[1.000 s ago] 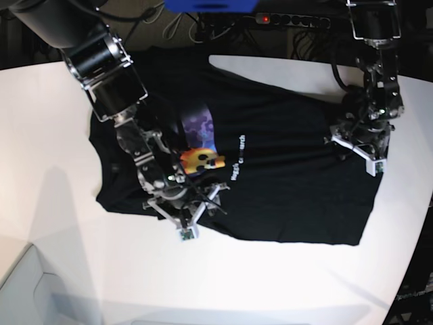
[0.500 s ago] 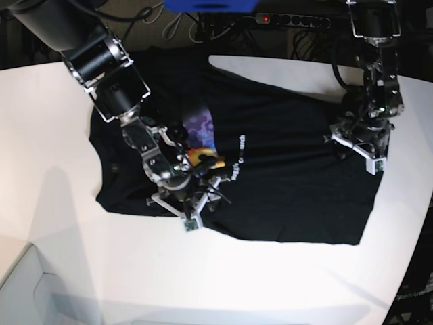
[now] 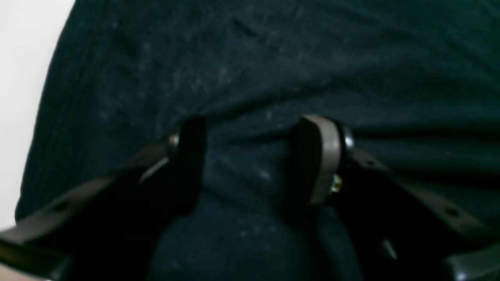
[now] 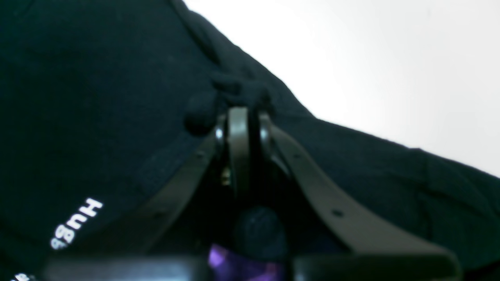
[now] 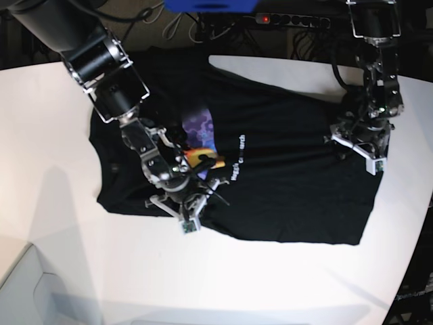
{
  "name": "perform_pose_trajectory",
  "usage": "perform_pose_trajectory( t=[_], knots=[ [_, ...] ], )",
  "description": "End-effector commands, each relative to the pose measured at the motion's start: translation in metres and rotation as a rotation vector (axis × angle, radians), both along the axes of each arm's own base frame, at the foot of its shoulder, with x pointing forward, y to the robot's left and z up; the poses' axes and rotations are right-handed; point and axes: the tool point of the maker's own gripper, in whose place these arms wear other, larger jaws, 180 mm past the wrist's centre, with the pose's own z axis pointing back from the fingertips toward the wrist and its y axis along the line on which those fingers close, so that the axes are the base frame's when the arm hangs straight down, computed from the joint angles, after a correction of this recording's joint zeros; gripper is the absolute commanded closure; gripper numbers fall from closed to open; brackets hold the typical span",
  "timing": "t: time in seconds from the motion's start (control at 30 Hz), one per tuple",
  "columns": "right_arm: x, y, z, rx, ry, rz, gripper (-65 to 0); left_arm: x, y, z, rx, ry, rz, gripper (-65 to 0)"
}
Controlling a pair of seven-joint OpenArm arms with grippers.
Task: Layout the t-shirt on the table in an organized manner, then fold the t-shirt properly
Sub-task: 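Grasp the shirt near the logo with the right gripper and pull it outward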
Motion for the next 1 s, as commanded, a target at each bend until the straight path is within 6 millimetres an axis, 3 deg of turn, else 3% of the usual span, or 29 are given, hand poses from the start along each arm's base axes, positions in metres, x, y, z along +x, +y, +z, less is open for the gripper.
perform_pose_trajectory(
  t=[0.0,0.23,0.37,0.5,0.7,0.83,0.9,0.97],
  knots=[
    [0.021,0.006,0.034,0.025,-0.094,0.007,0.0,-0.016,0.0,-0.016,-0.01,0.097,-0.001,-36.7],
    [0.04,-0.011,0.085,0.098,-0.209,-0.049,0.0,-0.018,0.0,-0.017,-0.007,0.104,0.0,-36.7],
    [0.062,-0.049,0.109,0.147,-0.25,-0.169,0.0,-0.022,0.001,-0.02,-0.007,0.116,0.0,-36.7],
    [0.081,-0.073,0.124,0.182,-0.282,-0.252,0.0,-0.026,0.001,-0.02,-0.004,0.119,-0.001,-36.7],
    [0.106,-0.107,0.117,0.197,-0.314,-0.365,0.0,-0.027,0.001,-0.021,-0.004,0.122,-0.002,-36.7],
    [0.114,-0.117,0.106,0.166,-0.31,-0.387,0.0,-0.027,0.001,-0.021,-0.004,0.124,-0.001,-36.7],
    [0.115,-0.119,0.105,0.159,-0.312,-0.392,-4.1,-0.027,0.001,-0.022,-0.005,0.125,-0.001,-36.7],
    [0.115,-0.12,0.105,0.159,-0.317,-0.392,-13.6,-0.027,0.001,-0.021,-0.004,0.122,-0.002,-36.7]
  ],
)
